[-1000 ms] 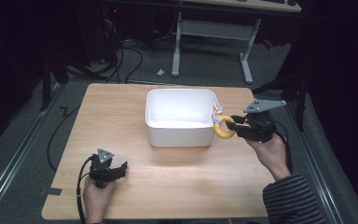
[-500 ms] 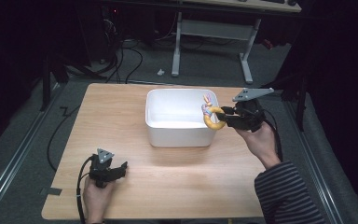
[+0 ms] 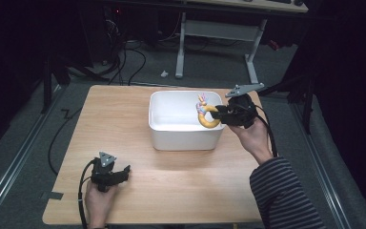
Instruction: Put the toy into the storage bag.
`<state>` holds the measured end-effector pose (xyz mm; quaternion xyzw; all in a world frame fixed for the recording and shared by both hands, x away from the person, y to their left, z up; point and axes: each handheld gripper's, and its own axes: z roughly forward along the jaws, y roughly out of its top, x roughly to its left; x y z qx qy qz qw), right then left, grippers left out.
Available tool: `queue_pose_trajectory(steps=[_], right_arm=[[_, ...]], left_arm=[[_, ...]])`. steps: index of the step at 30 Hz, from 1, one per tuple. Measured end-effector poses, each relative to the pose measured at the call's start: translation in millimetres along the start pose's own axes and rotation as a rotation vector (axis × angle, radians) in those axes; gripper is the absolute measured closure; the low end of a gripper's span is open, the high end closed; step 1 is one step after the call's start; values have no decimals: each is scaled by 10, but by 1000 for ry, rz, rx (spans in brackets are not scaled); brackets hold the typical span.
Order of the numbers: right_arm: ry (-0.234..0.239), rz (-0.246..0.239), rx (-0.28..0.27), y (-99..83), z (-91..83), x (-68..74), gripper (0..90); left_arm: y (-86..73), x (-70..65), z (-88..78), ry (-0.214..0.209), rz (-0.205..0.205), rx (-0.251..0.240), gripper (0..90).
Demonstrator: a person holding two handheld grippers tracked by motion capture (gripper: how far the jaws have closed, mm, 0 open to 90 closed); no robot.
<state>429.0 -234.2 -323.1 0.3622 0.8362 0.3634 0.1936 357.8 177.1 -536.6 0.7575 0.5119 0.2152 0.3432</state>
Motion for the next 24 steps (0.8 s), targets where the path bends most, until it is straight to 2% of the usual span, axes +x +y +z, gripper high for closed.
queue_pose_trajectory(steps=[8, 11, 17, 21, 24], right_arm=[[-1, 8, 30, 45, 195, -28, 682], [-12, 4, 57, 76, 302, -33, 682], [-8, 4, 72, 134, 416, -6, 682], [-14, -15, 106, 170, 536, 19, 682], [-10, -7, 123, 167, 602, 28, 682]], left_arm=[[0, 0, 0, -1, -1, -1, 242], [0, 2, 0, -2, -2, -1, 242], [0, 2, 0, -2, -1, 0, 242], [-1, 7, -1, -4, -4, -2, 242], [-1, 6, -1, -4, -4, -2, 242]])
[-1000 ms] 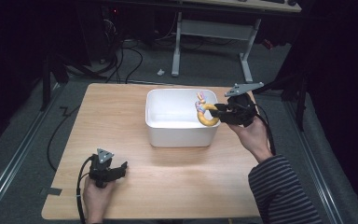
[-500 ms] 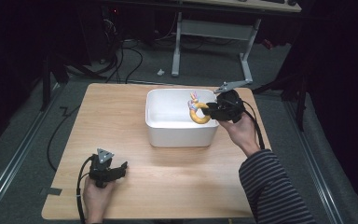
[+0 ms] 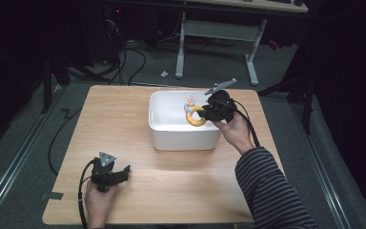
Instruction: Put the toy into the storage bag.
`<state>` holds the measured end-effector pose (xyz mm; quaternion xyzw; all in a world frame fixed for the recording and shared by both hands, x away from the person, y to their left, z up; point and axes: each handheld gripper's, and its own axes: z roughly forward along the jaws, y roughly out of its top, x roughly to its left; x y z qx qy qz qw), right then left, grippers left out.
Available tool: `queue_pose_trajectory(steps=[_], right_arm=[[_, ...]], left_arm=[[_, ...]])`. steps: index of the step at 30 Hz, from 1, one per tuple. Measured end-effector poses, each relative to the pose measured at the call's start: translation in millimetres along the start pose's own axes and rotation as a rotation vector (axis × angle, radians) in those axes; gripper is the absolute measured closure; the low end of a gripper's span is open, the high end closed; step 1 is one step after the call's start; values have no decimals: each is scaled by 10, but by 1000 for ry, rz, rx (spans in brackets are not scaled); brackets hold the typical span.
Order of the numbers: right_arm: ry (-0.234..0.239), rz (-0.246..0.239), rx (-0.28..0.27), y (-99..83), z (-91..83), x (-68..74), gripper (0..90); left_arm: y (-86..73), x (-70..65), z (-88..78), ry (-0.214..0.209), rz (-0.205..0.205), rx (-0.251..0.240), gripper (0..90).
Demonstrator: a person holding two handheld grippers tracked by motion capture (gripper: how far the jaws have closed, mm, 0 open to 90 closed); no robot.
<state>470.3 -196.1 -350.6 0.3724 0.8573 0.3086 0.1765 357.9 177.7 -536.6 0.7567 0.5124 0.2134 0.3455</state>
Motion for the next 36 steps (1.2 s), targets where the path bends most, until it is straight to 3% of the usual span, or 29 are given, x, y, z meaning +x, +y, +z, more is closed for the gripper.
queue_pose_trajectory(steps=[18, 36], right_arm=[[11, -25, 94, -33, 250, 60, 682], [29, -2, 114, -51, 298, 52, 675]], left_arm=[[1, 8, -1, -5, -3, 0, 242], [2, 8, -1, -5, -3, 0, 242]])
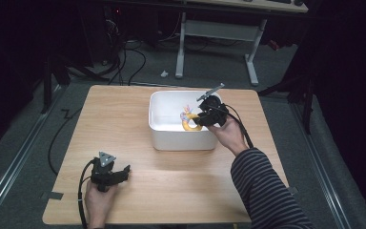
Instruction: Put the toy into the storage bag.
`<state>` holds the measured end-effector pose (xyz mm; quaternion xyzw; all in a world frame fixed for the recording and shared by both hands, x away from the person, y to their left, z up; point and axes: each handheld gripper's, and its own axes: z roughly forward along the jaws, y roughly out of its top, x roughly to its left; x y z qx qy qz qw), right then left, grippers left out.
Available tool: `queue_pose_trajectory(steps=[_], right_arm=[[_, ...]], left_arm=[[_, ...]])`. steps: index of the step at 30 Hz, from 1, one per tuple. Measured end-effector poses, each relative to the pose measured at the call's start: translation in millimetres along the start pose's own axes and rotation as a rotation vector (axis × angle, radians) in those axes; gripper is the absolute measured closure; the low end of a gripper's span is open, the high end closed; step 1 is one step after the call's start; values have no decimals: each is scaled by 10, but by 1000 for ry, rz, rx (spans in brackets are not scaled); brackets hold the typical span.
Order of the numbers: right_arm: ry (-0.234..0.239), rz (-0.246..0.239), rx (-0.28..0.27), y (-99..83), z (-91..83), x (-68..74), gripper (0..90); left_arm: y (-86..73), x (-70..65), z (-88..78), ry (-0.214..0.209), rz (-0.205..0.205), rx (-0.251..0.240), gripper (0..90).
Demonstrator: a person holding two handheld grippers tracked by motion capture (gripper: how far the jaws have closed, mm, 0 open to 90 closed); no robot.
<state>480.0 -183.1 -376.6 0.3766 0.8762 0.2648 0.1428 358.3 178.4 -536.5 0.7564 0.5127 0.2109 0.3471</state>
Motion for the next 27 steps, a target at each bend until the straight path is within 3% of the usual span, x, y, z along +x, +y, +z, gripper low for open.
queue_pose_trajectory(steps=[3, 10, 27], right_arm=[[24, 18, -38, -16, -44, -18, 616], [-4, 29, -116, -110, -278, -69, 531], [-56, 73, -205, -342, -679, -223, 482]], left_arm=[[0, -2, 2, 2, 0, -1, 242], [1, -4, 4, 2, 2, -1, 237], [2, -8, 4, 5, 6, 2, 237]])
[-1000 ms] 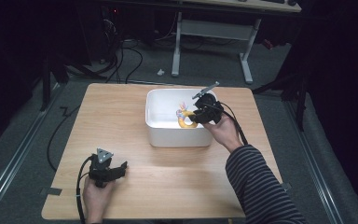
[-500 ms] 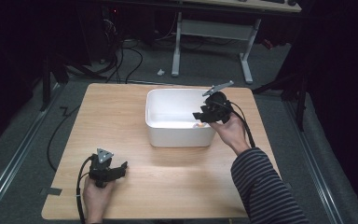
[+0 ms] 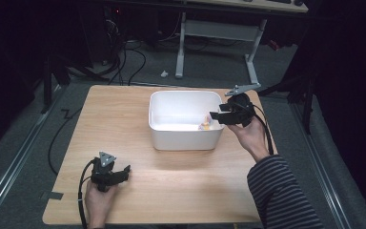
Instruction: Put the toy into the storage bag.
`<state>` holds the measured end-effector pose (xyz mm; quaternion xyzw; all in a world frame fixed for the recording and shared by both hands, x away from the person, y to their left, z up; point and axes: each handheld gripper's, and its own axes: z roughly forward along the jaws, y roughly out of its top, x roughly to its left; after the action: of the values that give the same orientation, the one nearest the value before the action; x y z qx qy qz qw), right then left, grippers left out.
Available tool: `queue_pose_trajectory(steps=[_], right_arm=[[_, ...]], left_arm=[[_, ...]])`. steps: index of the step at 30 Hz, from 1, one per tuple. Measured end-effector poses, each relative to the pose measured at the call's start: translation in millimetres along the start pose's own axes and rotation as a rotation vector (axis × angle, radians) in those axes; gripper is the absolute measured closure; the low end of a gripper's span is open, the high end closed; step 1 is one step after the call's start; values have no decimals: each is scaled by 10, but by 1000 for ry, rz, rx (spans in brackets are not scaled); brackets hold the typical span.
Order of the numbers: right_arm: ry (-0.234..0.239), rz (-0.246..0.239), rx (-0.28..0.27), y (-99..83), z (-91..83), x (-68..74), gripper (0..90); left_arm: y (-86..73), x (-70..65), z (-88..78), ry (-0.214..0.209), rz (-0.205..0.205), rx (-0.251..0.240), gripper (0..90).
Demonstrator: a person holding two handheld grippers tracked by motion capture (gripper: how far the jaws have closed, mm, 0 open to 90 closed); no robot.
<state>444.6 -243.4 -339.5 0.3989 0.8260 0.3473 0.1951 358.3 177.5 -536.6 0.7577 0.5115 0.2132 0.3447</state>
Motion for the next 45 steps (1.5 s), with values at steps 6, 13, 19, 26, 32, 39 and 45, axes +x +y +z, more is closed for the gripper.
queue_pose_trajectory(steps=[6, 13, 19, 26, 32, 39, 45], right_arm=[[-6, 15, -23, -51, -135, -63, 481], [-15, 27, -47, -152, -303, -115, 480], [-16, 43, -57, -226, -389, -164, 480], [-34, 62, -52, -372, -502, -209, 481], [-49, 75, -64, -479, -632, -243, 481], [-56, 98, -74, -596, -716, -293, 481], [-60, 122, -85, -708, -751, -323, 481]], left_arm=[[0, -2, 1, 2, 2, 1, 237], [1, -7, 2, 4, 5, 1, 237], [1, -10, 4, 7, 6, 1, 237], [2, -4, 3, 4, 3, 1, 237], [3, 0, 2, 1, 2, 1, 238], [3, -4, 4, 4, 4, 1, 238], [3, -10, 6, 8, 7, 2, 237]])
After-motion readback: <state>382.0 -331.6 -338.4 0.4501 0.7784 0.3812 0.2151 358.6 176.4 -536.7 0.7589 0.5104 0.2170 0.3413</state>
